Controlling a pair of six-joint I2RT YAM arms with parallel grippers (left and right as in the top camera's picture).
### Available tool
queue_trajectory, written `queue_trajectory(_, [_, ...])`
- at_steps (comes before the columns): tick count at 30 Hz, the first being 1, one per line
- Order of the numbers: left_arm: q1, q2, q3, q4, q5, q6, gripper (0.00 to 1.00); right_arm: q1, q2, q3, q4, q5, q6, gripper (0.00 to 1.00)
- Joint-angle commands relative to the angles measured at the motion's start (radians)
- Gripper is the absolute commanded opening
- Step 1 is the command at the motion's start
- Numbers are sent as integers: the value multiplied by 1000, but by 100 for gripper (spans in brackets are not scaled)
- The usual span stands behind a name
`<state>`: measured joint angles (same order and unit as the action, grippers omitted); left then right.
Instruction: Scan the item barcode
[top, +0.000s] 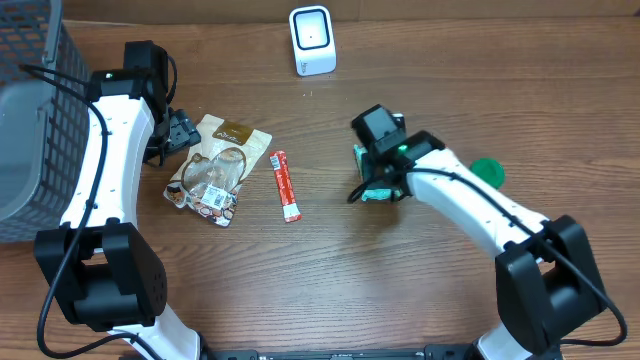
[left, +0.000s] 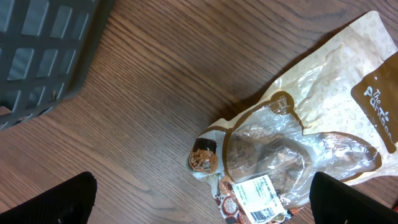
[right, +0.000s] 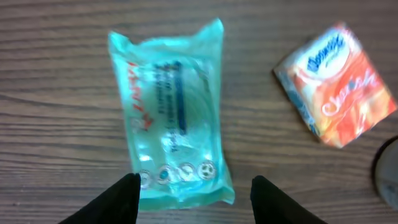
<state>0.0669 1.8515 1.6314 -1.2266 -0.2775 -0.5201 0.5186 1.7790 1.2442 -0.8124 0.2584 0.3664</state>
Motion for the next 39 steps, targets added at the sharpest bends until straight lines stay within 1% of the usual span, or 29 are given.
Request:
queue_trajectory(1, [-4, -8, 17, 1, -11, 0, 100, -115, 11, -15, -11, -259, -5, 58])
queue_trajectory(3, [-4, -8, 17, 1, -11, 0, 100, -154, 11, -17, -18, -359, -18, 58])
queue_trajectory(5, [-4, -8, 17, 1, -11, 1, 100, -178, 11, -28, -20, -408, -26, 58])
queue_trajectory(9, [-4, -8, 17, 1, -11, 1, 100, -191, 11, -88, 28, -410, -26, 59])
queue_trajectory(10, [-4, -8, 17, 1, -11, 1, 100, -189, 11, -134, 97, -411, -25, 59])
queue_trajectory(11, [-4, -8, 17, 1, -11, 1, 100, -186, 11, -153, 126, -414, -26, 58])
queue_trajectory(13, [-5, -8, 17, 1, -11, 0, 100, -179, 11, -184, 175, -410, -25, 52])
queue_trajectory(14, [-5, -8, 17, 1, -11, 0, 100, -177, 11, -191, 190, -404, -21, 50])
queue_trajectory(19, [-5, -8, 17, 1, -11, 0, 100, -177, 11, -195, 251, -383, -14, 51])
queue_trajectory(33, [-5, -8, 17, 1, -11, 1, 100, -172, 32, -218, 291, -384, 9, 51])
queue_trajectory(36, [-5, -8, 17, 1, -11, 1, 100, -172, 32, -218, 288, -383, 24, 46])
queue_trajectory(39, [-5, -8, 17, 1, -11, 0, 100, -172, 32, -218, 287, -383, 24, 35])
